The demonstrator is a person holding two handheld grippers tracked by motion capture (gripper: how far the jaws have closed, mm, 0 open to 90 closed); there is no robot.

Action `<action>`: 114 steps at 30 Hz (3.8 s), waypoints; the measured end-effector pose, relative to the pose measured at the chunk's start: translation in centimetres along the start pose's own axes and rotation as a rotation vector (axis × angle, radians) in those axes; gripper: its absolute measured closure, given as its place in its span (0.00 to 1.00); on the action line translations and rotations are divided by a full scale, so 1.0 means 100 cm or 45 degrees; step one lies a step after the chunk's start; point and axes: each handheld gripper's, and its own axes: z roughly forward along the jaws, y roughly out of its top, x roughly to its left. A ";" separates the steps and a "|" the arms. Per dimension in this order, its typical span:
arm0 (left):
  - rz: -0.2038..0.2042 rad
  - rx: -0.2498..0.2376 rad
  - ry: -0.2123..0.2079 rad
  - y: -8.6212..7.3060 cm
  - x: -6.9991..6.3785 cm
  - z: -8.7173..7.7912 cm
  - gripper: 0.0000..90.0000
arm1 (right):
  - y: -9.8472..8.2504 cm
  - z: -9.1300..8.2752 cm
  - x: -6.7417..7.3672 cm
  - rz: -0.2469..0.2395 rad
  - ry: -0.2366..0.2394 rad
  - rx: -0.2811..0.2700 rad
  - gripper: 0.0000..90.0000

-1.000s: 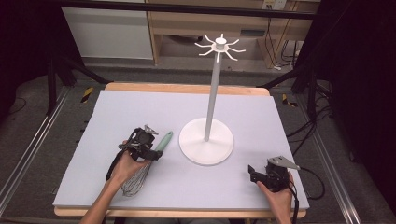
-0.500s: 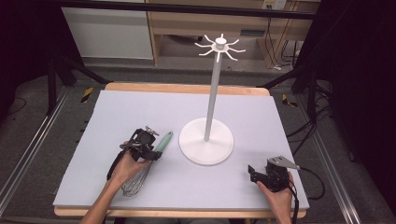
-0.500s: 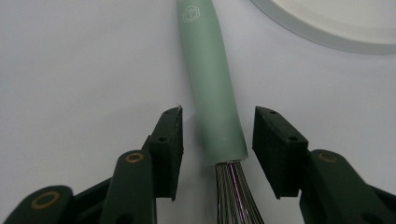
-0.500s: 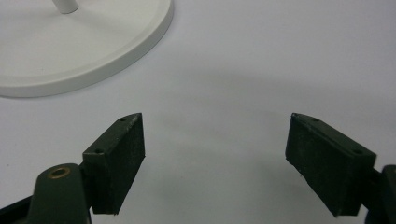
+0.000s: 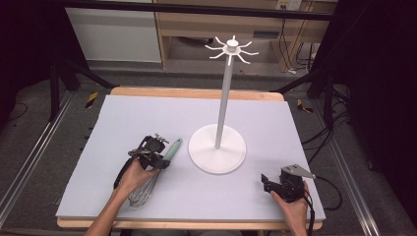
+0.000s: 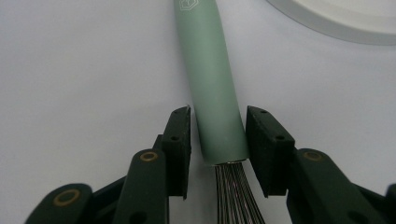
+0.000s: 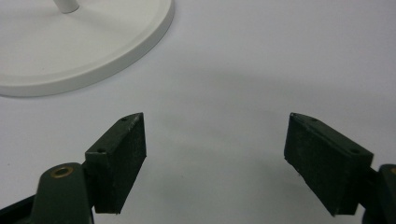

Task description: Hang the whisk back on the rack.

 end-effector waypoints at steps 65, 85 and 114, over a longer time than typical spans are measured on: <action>-0.039 -0.202 -0.042 -0.013 0.000 -0.049 0.76 | 0.000 0.000 0.001 -0.002 0.016 0.004 0.24; -0.067 -0.411 -0.044 -0.033 0.004 -0.079 0.76 | -0.001 0.001 0.001 -0.005 0.012 0.009 0.24; -0.068 -0.903 0.012 -0.050 -0.008 -0.129 0.76 | -0.001 0.000 0.000 -0.008 0.003 -0.007 0.23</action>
